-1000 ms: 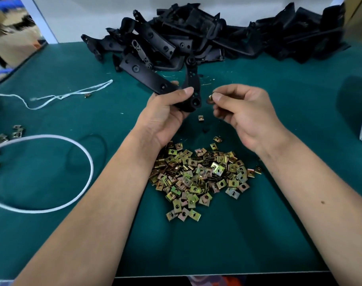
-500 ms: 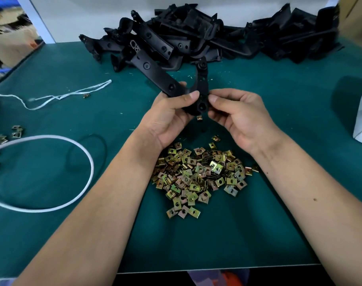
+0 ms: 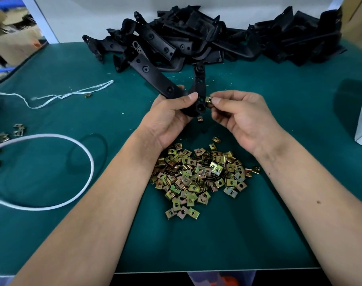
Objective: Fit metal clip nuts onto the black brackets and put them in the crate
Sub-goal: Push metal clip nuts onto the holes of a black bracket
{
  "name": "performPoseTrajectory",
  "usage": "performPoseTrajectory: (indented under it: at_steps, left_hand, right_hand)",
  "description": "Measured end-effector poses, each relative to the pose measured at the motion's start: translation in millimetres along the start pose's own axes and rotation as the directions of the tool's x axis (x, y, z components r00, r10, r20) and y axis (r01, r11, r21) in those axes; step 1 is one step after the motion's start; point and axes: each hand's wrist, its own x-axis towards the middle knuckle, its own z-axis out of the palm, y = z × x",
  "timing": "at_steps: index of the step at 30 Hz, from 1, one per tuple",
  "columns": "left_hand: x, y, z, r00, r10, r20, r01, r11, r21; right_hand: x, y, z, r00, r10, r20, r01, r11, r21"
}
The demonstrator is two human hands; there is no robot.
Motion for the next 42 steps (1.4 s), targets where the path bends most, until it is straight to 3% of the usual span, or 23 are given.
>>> performPoseTrajectory:
  at_steps: [10,20,28,33,42]
  left_hand:
    - [-1.8,-0.1,4.1,1.000,-0.012,0.003,0.012,1.000,0.023]
    - [-5.0,-0.7,9.9,0.998,-0.009,-0.066,0.012,0.999,0.046]
    - [-5.9,-8.0,25.8,0.972,0.034,-0.234,-0.048,0.998,-0.051]
    - [-6.7,-12.9,27.8,0.977,0.080,-0.195,-0.098,0.992,-0.084]
    - [-7.4,-12.9,25.2,0.992,0.035,-0.120,-0.045,0.995,-0.089]
  right_hand:
    - [-0.6,0.7,4.5,0.999,-0.034,-0.030,0.030,0.992,-0.120]
    - [-3.0,4.9,11.0,0.996,0.019,-0.085,-0.016,0.999,0.035]
    - [-2.9,9.3,20.5,0.983,-0.014,-0.183,0.043,0.986,0.160]
    - [-4.8,11.0,25.1,0.973,-0.005,-0.230,0.062,0.969,0.240]
    - [-5.1,6.5,13.4,0.997,-0.030,-0.076,0.041,0.988,0.146]
